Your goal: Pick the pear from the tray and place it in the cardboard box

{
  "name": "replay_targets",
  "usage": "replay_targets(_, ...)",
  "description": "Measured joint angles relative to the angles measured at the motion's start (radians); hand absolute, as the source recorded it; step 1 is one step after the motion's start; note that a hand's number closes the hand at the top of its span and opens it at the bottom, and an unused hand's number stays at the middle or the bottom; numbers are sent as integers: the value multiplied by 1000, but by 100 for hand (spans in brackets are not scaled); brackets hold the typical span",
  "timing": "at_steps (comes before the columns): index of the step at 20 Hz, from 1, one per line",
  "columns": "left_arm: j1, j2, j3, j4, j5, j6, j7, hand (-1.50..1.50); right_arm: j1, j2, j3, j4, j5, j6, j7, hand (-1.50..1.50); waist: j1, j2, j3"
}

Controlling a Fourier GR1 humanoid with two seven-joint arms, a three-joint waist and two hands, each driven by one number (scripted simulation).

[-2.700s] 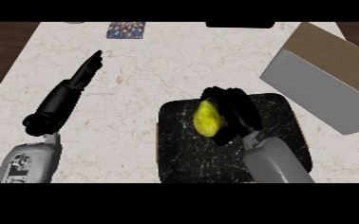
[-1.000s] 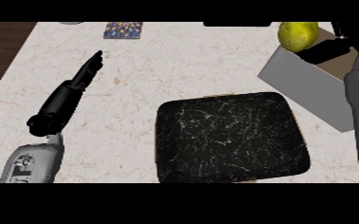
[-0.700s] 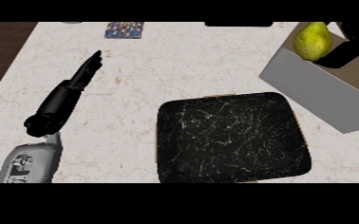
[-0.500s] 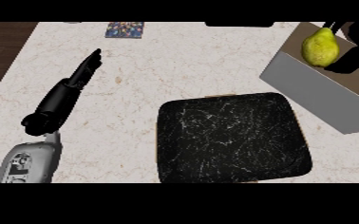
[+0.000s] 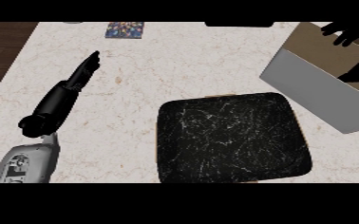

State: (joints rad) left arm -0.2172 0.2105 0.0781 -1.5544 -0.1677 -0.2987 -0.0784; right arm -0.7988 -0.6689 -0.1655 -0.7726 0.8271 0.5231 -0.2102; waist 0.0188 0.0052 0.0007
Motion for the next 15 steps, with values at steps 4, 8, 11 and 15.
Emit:
replay_targets(4, 4, 0, 5, -1, 1, 3, 1, 0, -23, 47, -133, 18, -135, -45, -69, -150, -10, -3, 2)
replay_targets(8, 0, -8, 0, -2, -4, 11, 12, 0, -64, 102, -335, 80, -328, -65, -46, -150, -17, -5, 3)
replay_targets(11, -7, -6, 2, -2, -5, 11, 13, 0, -93, 99, -456, 144, -432, -77, 5, -150, -14, -3, 2)
replay_targets(15, -16, -15, -6, -11, -10, 17, 22, 0, -114, 32, -562, 240, -514, -94, 30, -150, -3, 2, 1)
